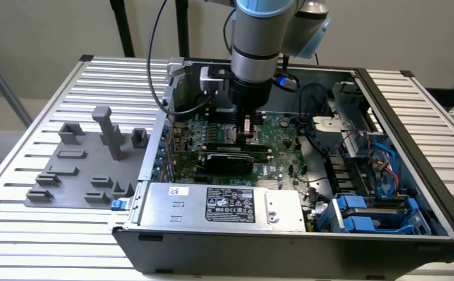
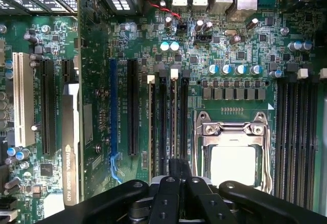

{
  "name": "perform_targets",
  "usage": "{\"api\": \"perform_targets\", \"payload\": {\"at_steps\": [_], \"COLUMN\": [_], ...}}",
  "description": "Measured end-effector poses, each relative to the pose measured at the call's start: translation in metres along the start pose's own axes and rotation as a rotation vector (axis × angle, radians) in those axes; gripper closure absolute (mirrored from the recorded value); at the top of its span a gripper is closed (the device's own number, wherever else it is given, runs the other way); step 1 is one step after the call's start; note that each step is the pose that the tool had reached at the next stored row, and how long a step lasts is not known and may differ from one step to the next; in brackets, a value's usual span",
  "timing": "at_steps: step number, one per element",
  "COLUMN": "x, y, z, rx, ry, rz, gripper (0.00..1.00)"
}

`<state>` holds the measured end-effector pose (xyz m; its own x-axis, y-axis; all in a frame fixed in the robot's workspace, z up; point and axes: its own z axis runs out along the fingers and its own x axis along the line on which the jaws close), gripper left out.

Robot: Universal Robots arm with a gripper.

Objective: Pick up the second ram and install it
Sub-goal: 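Press down the second ram until it locks into place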

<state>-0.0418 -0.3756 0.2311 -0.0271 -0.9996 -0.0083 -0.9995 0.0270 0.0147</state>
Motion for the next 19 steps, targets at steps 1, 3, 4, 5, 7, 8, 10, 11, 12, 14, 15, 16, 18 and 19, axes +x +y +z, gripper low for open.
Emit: {"api": "perform_targets", "payload": {"at_steps": [1, 3, 4, 5, 7, 8, 10, 11, 12, 14, 15, 16, 18, 19], "x": [0.0, 0.0, 0.0, 0.0, 0.0, 0.0, 0.0, 0.0, 0.0, 0.0, 0.0, 0.0, 0.0, 0.0], "y": [0.0001, 0.0001, 0.0, 0.0001, 0.0, 0.0, 0.0002, 0.0002, 0.0003, 0.0003, 0.0003, 0.0003, 0.0003, 0.0003], "z": [0.0009, 0.0029, 0.0041, 0.005, 0.0052, 0.0038, -0.0049, -0.0097, -0.0127, -0.0144, -0.0144, -0.0144, -0.0144, -0.0145], "rx": [-0.0001, -0.0001, 0.0001, 0.0002, 0.0005, 0.0008, -0.0006, -0.0018, -0.0025, -0.0035, -0.0036, -0.0036, -0.0036, -0.0037], "ry": [0.0007, 0.0013, 0.0006, 0.0005, 0.0002, -0.0009, -0.0007, 0.0001, -0.0001, 0.0, 0.0, -0.0002, -0.0003, -0.0001], "rz": [0.0, 0.0, 0.0, 0.0, 0.0, 0.0, 0.0, 0.0, 0.0, 0.0, 0.0, 0.0, 0.0, 0.0], "gripper": [0.89, 0.89, 0.89, 0.89, 0.89, 0.89, 0.89, 0.89, 0.89, 0.89, 0.89, 0.89, 0.89, 0.89]}}
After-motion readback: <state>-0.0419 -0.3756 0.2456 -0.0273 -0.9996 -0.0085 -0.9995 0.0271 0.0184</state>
